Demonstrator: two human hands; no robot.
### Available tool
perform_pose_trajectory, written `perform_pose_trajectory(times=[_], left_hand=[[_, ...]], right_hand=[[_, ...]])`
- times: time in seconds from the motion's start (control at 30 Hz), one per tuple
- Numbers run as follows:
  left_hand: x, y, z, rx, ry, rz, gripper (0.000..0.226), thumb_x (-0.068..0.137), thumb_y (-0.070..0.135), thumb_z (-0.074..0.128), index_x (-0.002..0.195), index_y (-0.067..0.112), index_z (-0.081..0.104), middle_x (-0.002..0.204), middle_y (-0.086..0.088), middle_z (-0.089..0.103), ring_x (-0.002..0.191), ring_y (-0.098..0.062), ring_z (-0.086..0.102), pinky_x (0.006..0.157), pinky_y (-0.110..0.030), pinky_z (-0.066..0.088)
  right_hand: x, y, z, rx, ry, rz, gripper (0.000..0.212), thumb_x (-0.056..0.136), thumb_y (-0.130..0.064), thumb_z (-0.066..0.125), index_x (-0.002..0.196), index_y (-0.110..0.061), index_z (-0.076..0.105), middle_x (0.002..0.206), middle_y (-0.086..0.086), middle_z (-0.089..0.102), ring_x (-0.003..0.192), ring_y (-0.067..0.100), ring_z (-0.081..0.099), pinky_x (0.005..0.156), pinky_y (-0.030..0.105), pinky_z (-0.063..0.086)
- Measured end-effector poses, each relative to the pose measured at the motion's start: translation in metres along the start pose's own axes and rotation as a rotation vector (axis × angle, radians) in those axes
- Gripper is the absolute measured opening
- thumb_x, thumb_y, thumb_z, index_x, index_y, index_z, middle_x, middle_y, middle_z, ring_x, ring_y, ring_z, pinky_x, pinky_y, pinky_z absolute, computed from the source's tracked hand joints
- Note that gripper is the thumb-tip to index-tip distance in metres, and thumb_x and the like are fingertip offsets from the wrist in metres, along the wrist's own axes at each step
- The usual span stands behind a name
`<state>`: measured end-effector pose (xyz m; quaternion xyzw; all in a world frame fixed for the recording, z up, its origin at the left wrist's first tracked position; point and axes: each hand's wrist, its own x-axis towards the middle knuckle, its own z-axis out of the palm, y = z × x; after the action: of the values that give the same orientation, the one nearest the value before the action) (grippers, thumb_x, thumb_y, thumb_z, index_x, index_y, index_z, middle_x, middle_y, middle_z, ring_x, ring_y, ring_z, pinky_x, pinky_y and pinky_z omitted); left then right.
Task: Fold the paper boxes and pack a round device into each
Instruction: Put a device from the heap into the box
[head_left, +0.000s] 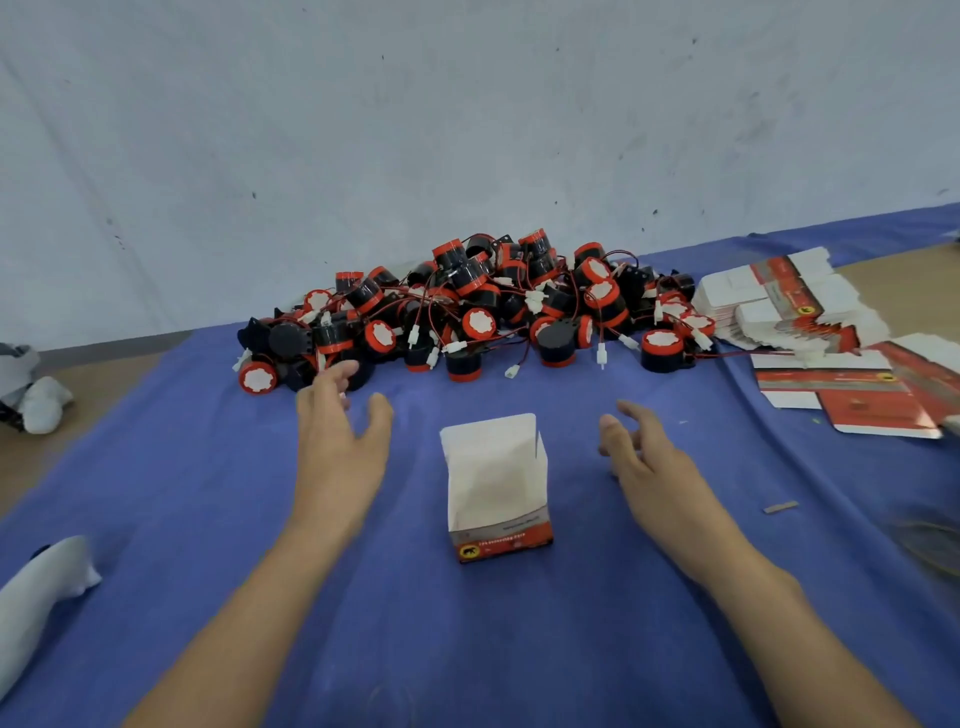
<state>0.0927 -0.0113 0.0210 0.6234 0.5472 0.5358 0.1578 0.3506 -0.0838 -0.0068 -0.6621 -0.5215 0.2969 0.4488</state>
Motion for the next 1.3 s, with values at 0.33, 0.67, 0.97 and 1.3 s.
perform_pose_trajectory(times=[0.33,0.67,0.97,1.3], left_hand=[[0.182,-0.088,-0.005,0.317,-0.069,-0.380,0.101,0.076,0.073,0.064,0.155,0.025,0.024,0.158,-0.020,0.016,0.145,-0.038,0.024,0.117,-0.047,0.026],[0.226,-0.126,0.062,0.504,-0.172,-0.231,0.083,0.071,0.075,0.070,0.139,0.035,0.043,0.164,-0.005,-0.008,0.146,-0.050,0.009,0.119,-0.059,0.018],[0.180,-0.113,0.041,0.461,-0.217,0.071,0.059,0.084,0.038,0.075,0.133,0.025,0.045,0.149,-0.008,0.026,0.121,-0.034,0.050,0.102,-0.040,0.042],[0.088,-0.066,0.016,0.488,-0.409,0.088,0.053,0.090,0.031,0.070,0.133,0.025,0.040,0.130,-0.005,0.042,0.112,-0.027,0.049,0.090,-0.047,0.051]], right_hand=[[0.035,0.022,-0.005,0.062,0.048,0.103,0.029,0.102,-0.037,0.043,0.130,-0.034,0.051,0.091,-0.005,0.068,0.085,0.020,0.067,0.068,0.032,0.050],[0.064,0.044,-0.019,0.266,0.089,0.169,0.017,0.101,-0.025,0.049,0.103,-0.035,0.062,0.090,-0.003,0.069,0.053,0.017,0.065,0.050,0.030,0.050],[0.060,0.037,-0.017,0.141,0.079,0.096,0.016,0.101,-0.027,0.049,0.103,-0.038,0.061,0.092,-0.006,0.070,0.053,0.014,0.064,0.050,0.031,0.050],[0.042,0.017,0.017,-0.095,0.100,0.010,0.032,0.101,-0.038,0.044,0.133,-0.034,0.050,0.097,-0.011,0.061,0.069,0.027,0.064,0.062,0.044,0.054]])
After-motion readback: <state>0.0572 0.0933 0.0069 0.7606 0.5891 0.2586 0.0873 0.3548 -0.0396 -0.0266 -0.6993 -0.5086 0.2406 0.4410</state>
